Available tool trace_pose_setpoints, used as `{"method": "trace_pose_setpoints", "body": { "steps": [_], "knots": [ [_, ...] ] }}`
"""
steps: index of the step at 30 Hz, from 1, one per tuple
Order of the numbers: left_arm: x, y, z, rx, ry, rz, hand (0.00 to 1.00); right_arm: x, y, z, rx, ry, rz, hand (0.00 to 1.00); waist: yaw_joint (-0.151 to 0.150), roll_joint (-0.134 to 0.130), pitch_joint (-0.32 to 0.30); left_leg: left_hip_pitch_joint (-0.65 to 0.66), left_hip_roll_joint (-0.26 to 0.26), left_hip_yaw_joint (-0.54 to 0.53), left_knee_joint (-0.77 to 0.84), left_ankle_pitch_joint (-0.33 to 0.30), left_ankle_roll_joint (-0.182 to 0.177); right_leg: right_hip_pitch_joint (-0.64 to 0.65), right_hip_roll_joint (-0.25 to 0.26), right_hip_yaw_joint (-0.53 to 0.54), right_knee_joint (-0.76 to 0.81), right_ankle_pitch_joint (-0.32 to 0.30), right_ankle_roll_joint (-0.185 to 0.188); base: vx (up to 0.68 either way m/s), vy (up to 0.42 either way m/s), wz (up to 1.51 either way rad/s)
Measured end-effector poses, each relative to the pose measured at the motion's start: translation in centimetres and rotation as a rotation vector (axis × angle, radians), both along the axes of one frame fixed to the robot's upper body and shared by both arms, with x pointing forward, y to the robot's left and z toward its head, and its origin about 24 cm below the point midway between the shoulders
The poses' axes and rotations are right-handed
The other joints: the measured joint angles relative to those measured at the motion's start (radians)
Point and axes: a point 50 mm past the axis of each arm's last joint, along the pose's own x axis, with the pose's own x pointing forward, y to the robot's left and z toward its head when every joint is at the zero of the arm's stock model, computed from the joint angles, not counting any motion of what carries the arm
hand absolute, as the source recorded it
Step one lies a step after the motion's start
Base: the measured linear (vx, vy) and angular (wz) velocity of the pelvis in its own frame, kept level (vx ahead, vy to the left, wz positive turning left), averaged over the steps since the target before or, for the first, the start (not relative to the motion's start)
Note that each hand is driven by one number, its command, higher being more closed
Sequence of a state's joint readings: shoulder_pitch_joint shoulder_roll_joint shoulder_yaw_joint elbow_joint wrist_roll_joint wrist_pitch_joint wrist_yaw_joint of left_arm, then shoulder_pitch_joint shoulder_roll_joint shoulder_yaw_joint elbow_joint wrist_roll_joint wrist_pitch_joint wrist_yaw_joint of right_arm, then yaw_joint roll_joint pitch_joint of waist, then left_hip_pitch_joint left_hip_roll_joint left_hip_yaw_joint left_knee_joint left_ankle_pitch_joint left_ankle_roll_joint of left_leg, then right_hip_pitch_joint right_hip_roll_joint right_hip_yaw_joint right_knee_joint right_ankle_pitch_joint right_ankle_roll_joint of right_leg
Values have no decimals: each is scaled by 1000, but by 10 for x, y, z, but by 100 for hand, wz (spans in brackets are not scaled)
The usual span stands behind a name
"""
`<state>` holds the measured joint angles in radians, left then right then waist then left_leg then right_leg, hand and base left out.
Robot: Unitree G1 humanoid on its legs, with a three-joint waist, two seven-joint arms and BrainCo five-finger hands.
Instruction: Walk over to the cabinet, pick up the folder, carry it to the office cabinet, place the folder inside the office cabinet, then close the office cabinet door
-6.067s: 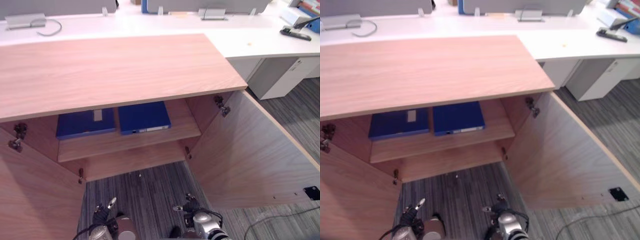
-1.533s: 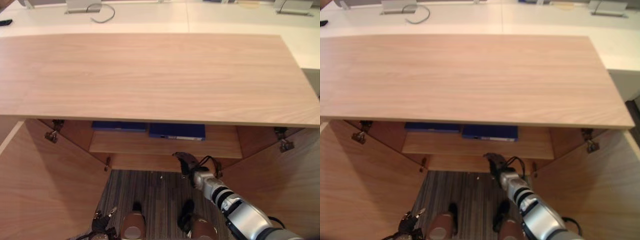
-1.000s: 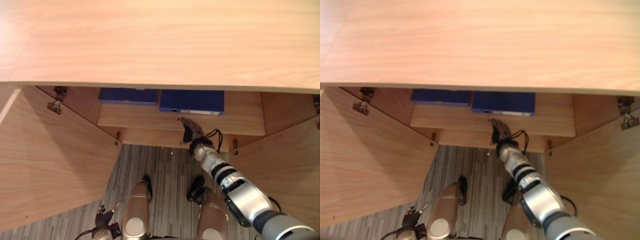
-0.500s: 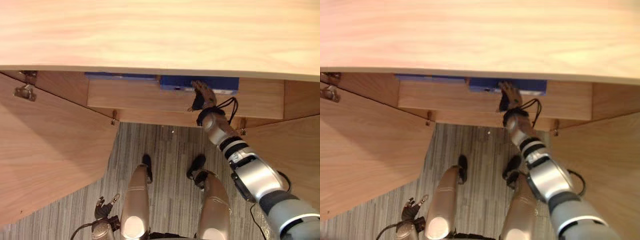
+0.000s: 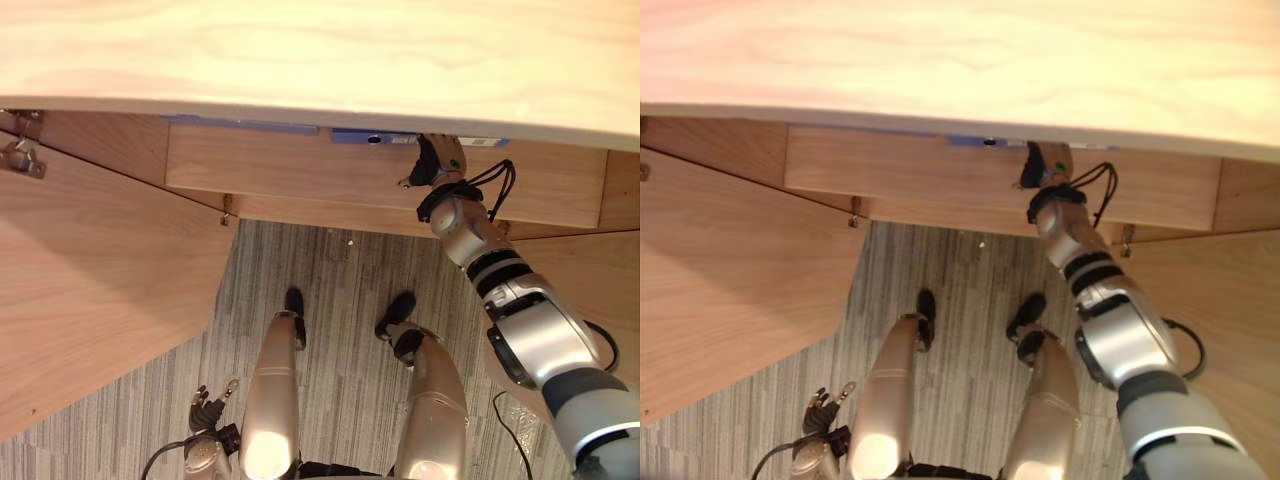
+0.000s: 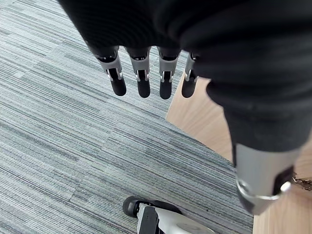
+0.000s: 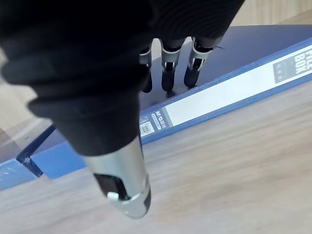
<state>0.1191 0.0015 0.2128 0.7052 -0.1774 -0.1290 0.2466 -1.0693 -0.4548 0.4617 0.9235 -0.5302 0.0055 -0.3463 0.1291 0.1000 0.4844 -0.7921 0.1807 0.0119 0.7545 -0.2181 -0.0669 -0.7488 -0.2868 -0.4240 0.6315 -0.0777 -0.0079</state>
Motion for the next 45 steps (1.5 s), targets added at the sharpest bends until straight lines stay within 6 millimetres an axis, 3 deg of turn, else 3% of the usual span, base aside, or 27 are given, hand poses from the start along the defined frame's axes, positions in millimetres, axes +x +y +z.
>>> {"method": "trace_pose_setpoints", "body": {
  "steps": [15,21,30,36,41,45],
  "knots": [
    [13,0,8,1,-50,5,0,0,-11,18,-10,-61,-18,0,31,0,0,8,0,-6,-131,85,-15,5,39,-25,-118,53,-20,-5,7,1],
    [21,-1,12,3,-79,9,0,-2,-11,27,115,-109,-17,0,42,1,-1,11,3,-6,-159,107,-22,4,50,-29,-142,67,-29,2,6,-1],
    [30,-3,16,6,-97,37,0,-18,-24,64,365,-350,-138,0,52,3,-1,26,16,20,-181,113,-24,4,75,-10,-175,94,-39,31,38,-9],
    [31,-3,14,15,-86,36,0,-44,-21,97,484,-617,-182,0,47,11,-4,41,18,34,-193,113,-24,8,83,7,-192,104,-39,28,42,-8],
    [30,-4,12,18,-71,36,0,-59,-17,93,488,-711,-224,0,44,19,-9,45,19,38,-193,112,-23,11,90,11,-202,108,-36,26,39,-3],
    [29,-4,10,19,-60,38,0,-60,0,59,478,-637,-216,0,39,20,-10,61,21,49,-193,108,-20,23,94,19,-209,112,-35,29,48,-7]
  ]
}}
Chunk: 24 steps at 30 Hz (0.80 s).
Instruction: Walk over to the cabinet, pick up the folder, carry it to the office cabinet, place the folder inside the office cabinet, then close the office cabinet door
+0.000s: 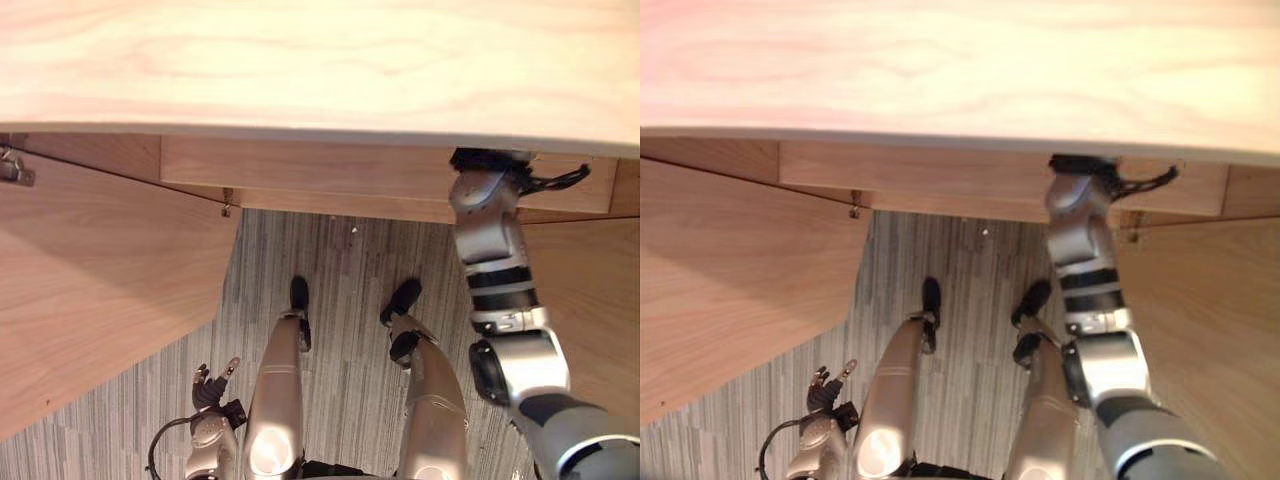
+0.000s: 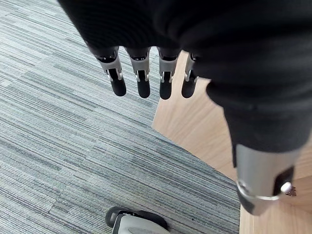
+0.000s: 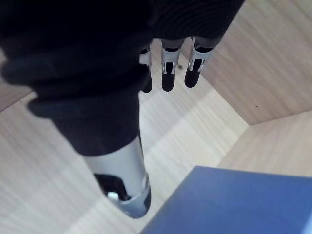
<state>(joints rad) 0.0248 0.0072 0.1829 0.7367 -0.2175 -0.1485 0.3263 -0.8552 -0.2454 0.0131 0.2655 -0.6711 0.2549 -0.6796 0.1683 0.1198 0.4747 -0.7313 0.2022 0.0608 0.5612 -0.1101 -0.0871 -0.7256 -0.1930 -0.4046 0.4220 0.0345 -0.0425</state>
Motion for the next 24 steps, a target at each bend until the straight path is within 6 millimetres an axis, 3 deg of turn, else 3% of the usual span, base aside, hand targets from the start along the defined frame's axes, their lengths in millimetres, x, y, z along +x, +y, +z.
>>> {"method": "trace_pose_setpoints", "body": {
  "steps": [3,5,6,7,11,14,17,21,23,24],
  "knots": [
    [-2,1,-1,4,11,-2,0,-1,27,-43,-52,118,66,0,-5,0,0,25,12,9,1,-9,-4,25,15,6,-19,4,3,34,45,-12],
    [-3,2,-3,8,21,-4,0,-4,50,-83,-116,245,134,0,-13,0,0,58,16,21,-14,-9,-5,50,20,14,-32,6,6,39,40,-11],
    [-4,2,-3,8,25,-4,0,-5,55,-94,-131,288,148,0,-14,-1,0,71,17,26,-19,-9,-5,60,21,17,-35,7,6,55,48,-15],
    [-5,2,-5,10,35,-7,0,-6,66,-123,-171,400,188,0,-17,-1,0,108,18,40,-35,-9,-5,85,24,27,-45,9,6,40,39,-13],
    [-10,5,-9,17,68,-12,0,-16,89,-178,-236,620,286,0,-42,-6,-2,186,21,53,-69,-8,-8,155,42,33,-82,16,9,38,29,-8],
    [-13,6,-11,22,85,-15,0,-27,104,-200,-253,703,361,0,-46,-15,0,247,25,82,-101,-6,-10,195,54,55,-110,29,10,40,35,-22],
    [-15,12,-12,49,104,-27,0,-44,123,-227,-222,800,495,0,-64,-43,0,341,28,118,-152,1,-18,263,74,81,-155,43,11,35,27,-26],
    [-15,18,-10,91,118,-50,0,-69,118,-270,-53,981,567,0,-72,-87,-21,441,37,148,-214,5,-31,353,103,102,-243,67,23,47,25,-23],
    [-16,20,-11,109,132,-53,0,-94,99,-309,167,1147,552,0,-83,-117,-69,496,39,155,-252,7,-35,416,122,103,-306,83,26,97,29,-8],
    [-17,20,-11,111,137,-56,0,-102,93,-319,240,1187,534,0,-86,-124,-85,510,39,156,-262,8,-35,432,124,102,-322,87,27,135,33,1]
  ]
}}
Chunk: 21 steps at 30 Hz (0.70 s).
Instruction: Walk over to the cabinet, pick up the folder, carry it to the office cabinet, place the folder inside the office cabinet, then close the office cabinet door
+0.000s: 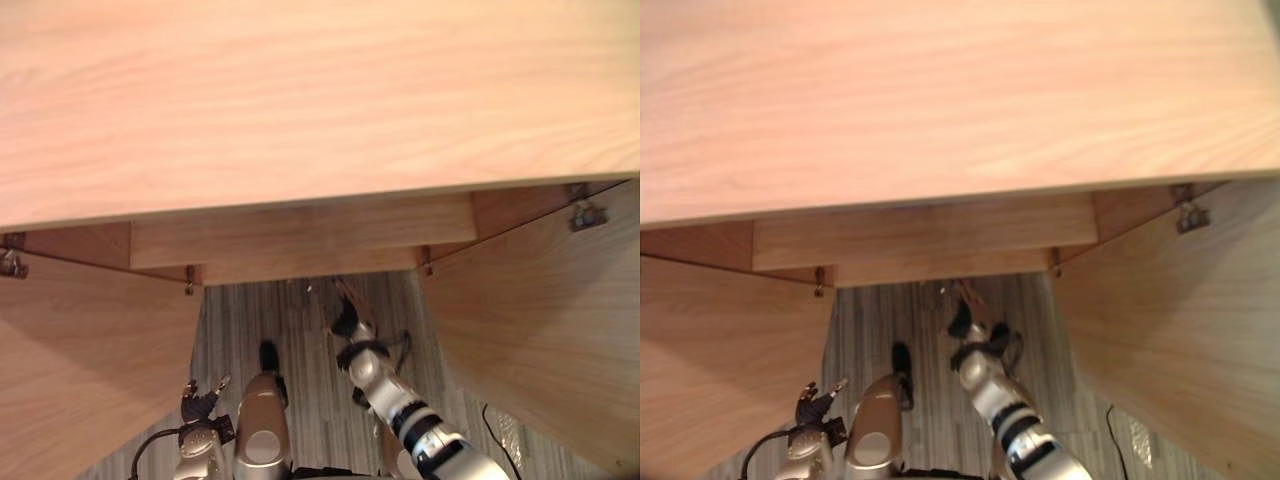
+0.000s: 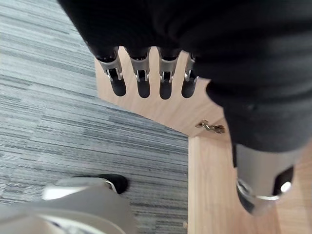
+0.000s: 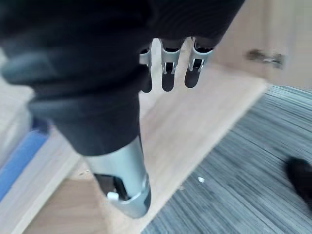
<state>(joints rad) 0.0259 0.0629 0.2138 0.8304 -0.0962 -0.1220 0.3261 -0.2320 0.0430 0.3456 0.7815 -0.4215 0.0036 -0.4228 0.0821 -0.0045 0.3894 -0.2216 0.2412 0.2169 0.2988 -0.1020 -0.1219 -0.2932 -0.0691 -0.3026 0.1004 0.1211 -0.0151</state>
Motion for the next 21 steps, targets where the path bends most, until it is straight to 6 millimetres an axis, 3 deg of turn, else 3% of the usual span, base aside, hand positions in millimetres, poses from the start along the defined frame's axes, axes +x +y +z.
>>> {"method": "trace_pose_setpoints", "body": {
  "steps": [2,3,5,8,9,11,13,17,21],
  "knots": [
    [-3,-9,-4,-9,30,-18,0,-35,-25,-32,144,191,-183,0,-14,-23,-68,71,-1,9,-38,0,-1,76,11,-2,-51,9,4,125,47,2],
    [-5,-12,-5,-14,37,-22,0,-44,-31,-39,174,225,-227,0,-19,-27,-92,86,-2,12,-45,-1,-2,90,14,-2,-61,11,5,125,48,0],
    [-9,-26,-10,-36,60,-42,0,-78,-50,-60,252,338,-369,0,-34,-28,-168,142,1,21,-54,-18,-7,153,25,3,-90,10,7,128,48,-7],
    [-14,-37,-14,-49,84,-75,0,-105,-65,-79,285,466,-473,0,-28,-22,-221,190,5,5,-19,-59,-3,184,37,57,-90,7,11,89,101,-43],
    [-16,-39,-16,-53,95,-81,0,-109,-68,-81,292,484,-494,0,-25,-17,-228,192,1,-34,-8,-73,2,184,40,74,-89,7,11,3,157,-74],
    [-19,-48,-20,-91,121,-113,0,-113,-82,-85,324,508,-578,0,-23,9,-252,209,-52,-227,0,-144,-11,185,47,132,-98,16,33,-64,184,-72],
    [-23,-53,-25,-127,149,-130,0,-120,-90,-88,358,529,-644,0,-39,6,-284,222,-84,-219,-18,-149,5,200,32,165,-140,36,55,-61,159,-29],
    [-34,-58,-32,-169,199,-161,0,-137,-100,-93,415,557,-775,0,-40,10,-348,268,-122,-149,-67,-142,22,208,10,246,-190,74,70,-16,139,-42],
    [-35,-65,-36,-189,228,-256,0,-145,-108,-96,466,563,-879,0,-50,8,-360,325,-131,-96,-111,-133,27,213,15,298,-190,75,73,43,71,-38]
  ]
}}
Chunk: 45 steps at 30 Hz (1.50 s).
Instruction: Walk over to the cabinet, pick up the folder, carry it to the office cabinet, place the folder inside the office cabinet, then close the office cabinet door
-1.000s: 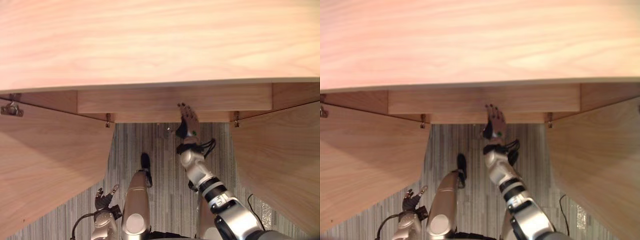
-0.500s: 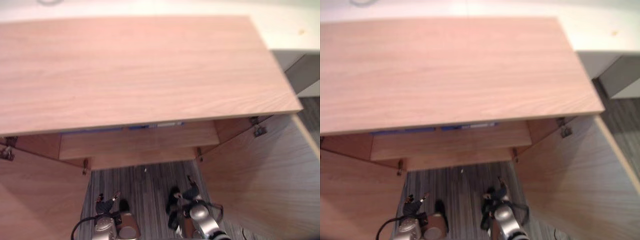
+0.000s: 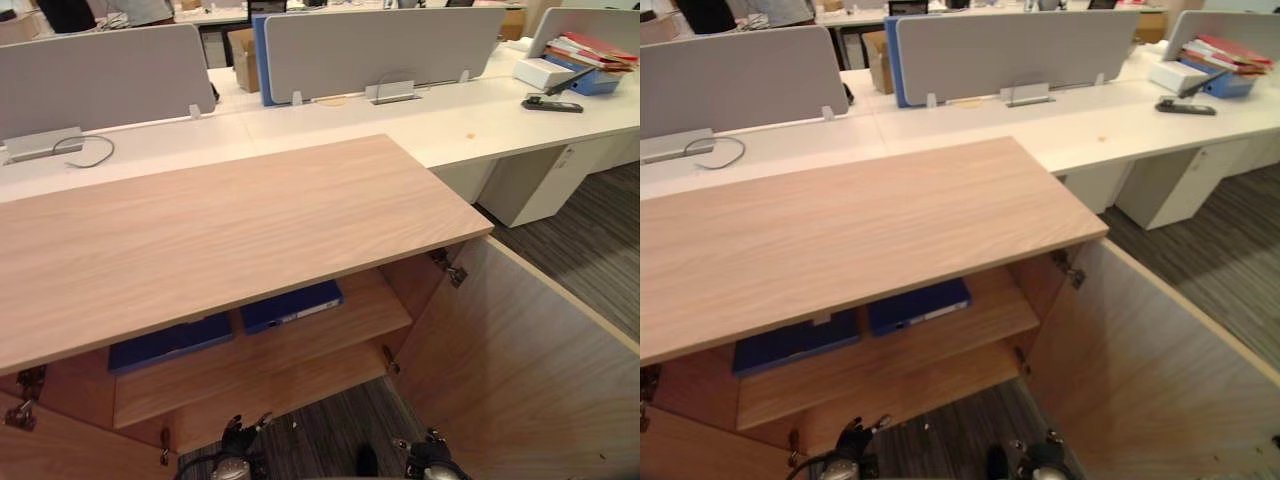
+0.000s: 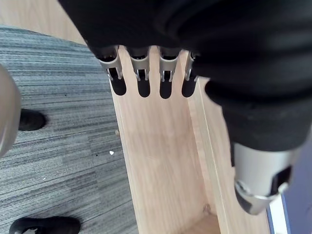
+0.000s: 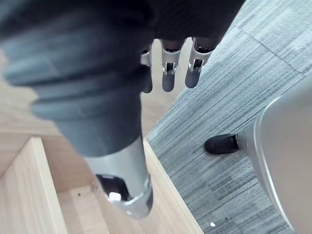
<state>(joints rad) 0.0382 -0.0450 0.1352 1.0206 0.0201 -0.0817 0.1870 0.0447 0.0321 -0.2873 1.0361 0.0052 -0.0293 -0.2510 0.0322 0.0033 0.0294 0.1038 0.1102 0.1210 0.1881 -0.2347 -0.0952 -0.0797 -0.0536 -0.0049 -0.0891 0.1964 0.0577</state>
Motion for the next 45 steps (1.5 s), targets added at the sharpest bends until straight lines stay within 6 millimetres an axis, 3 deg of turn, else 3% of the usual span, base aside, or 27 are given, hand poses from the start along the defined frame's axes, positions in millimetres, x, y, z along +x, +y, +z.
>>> {"method": "trace_pose_setpoints", "body": {
  "steps": [9,13,15,16,17,18,20,21,22,23,24,25,26,27,28,29,30,31,32,39,45],
  "knots": [
    [2,-10,-1,-35,7,-51,0,-17,-11,-3,25,15,-143,0,-31,0,21,90,2,124,-10,-31,25,15,34,110,6,11,7,28,64,-43],
    [5,-8,0,-36,-5,-41,0,-17,-18,2,41,-44,-383,0,-43,-6,50,114,-1,211,-6,-46,29,-17,57,177,38,13,10,-61,48,-65],
    [7,-5,3,-45,-29,8,0,7,-31,21,5,-195,-499,0,-36,6,71,123,4,311,-4,-48,40,-96,42,25,139,-69,-92,-80,49,-122],
    [7,-3,3,-51,-33,37,0,22,-39,33,-27,-268,-519,0,-37,12,91,138,15,344,-4,-47,40,-135,-1,-131,238,-118,-127,6,100,-117],
    [4,4,3,-59,-39,100,0,33,-51,49,-89,-352,-559,0,-43,-12,92,163,-7,382,8,-57,39,-179,-116,-353,452,-175,-167,50,103,-105],
    [5,6,5,-60,-52,115,0,36,-56,55,-114,-381,-576,0,-42,-22,95,175,-15,389,28,-65,40,-180,-139,-404,491,-202,-164,113,81,-118],
    [4,15,5,-68,-59,194,0,52,-62,75,-160,-474,-577,0,-35,-42,107,161,1,407,137,-70,72,-182,-116,-418,499,-140,-240,39,-2,-141],
    [1,18,4,-71,-49,222,0,65,-67,91,-197,-551,-586,0,-6,-14,85,139,-12,386,20,-101,104,-170,-67,-388,406,-86,-192,-245,-28,-166],
    [-2,17,3,-72,-49,219,0,68,-82,107,-258,-615,-647,0,-19,-25,83,138,-10,415,-2,-32,55,-200,-156,-478,675,-271,-217,-254,-29,-118],
    [-6,17,1,-66,-29,202,0,60,-94,110,-314,-607,-679,0,-37,-26,70,140,-9,405,-2,-31,55,-181,-232,-521,801,-331,-180,-152,-40,-15],
    [-10,19,0,-53,-11,173,0,50,-109,110,-374,-577,-720,0,-47,-21,58,143,-7,391,-8,-29,51,-137,-315,-550,879,-365,-146,22,-84,20],
    [-11,20,-1,-47,-7,170,0,48,-113,110,-396,-568,-729,0,-47,-25,50,142,-7,395,-7,-27,47,-120,-344,-553,875,-362,-140,80,-199,-19],
    [-15,29,-1,-21,6,169,0,50,-116,113,-417,-570,-717,0,-49,-44,37,135,-13,401,-6,-23,41,-90,-353,-552,778,-344,-66,86,-232,-56],
    [-17,32,-1,-14,17,172,0,54,-117,115,-414,-577,-713,0,-47,-45,36,125,-8,410,-6,-17,42,-75,-320,-564,725,-355,-67,121,-301,-93],
    [-26,39,-4,-1,57,181,0,64,-115,117,-401,-592,-702,0,-41,-28,25,103,17,415,31,3,43,-44,-254,-562,596,-351,-63,129,-314,-101],
    [-33,45,-5,16,82,184,0,70,-113,118,-398,-595,-682,0,-39,-49,34,71,29,404,93,-6,38,11,-213,-550,463,-329,-27,93,-313,-94],
    [-37,46,-6,18,93,186,0,72,-113,118,-400,-595,-672,0,-36,-48,34,71,15,380,51,-20,29,30,-196,-536,410,-306,-15,28,-198,-72],
    [-40,45,-6,14,93,200,0,74,-115,118,-407,-592,-648,0,-36,-38,28,71,-4,346,-83,12,35,60,-163,-524,326,-261,-17,-34,-51,-59],
    [-42,44,-6,6,91,217,0,77,-115,119,-399,-602,-619,0,-32,-27,21,53,-7,332,-144,119,29,70,-132,-505,282,-241,-7,-15,47,-66],
    [-45,49,-5,9,80,251,0,94,-113,130,-397,-664,-463,0,-36,-33,-2,54,-14,316,-149,125,25,108,-109,-488,151,-172,15,46,21,-9],
    [-45,51,-3,16,59,248,0,164,-124,190,-457,-867,-186,0,-31,-29,8,50,-22,282,-165,126,28,133,-99,-504,92,-140,16,-13,-18,6]
  ]
}}
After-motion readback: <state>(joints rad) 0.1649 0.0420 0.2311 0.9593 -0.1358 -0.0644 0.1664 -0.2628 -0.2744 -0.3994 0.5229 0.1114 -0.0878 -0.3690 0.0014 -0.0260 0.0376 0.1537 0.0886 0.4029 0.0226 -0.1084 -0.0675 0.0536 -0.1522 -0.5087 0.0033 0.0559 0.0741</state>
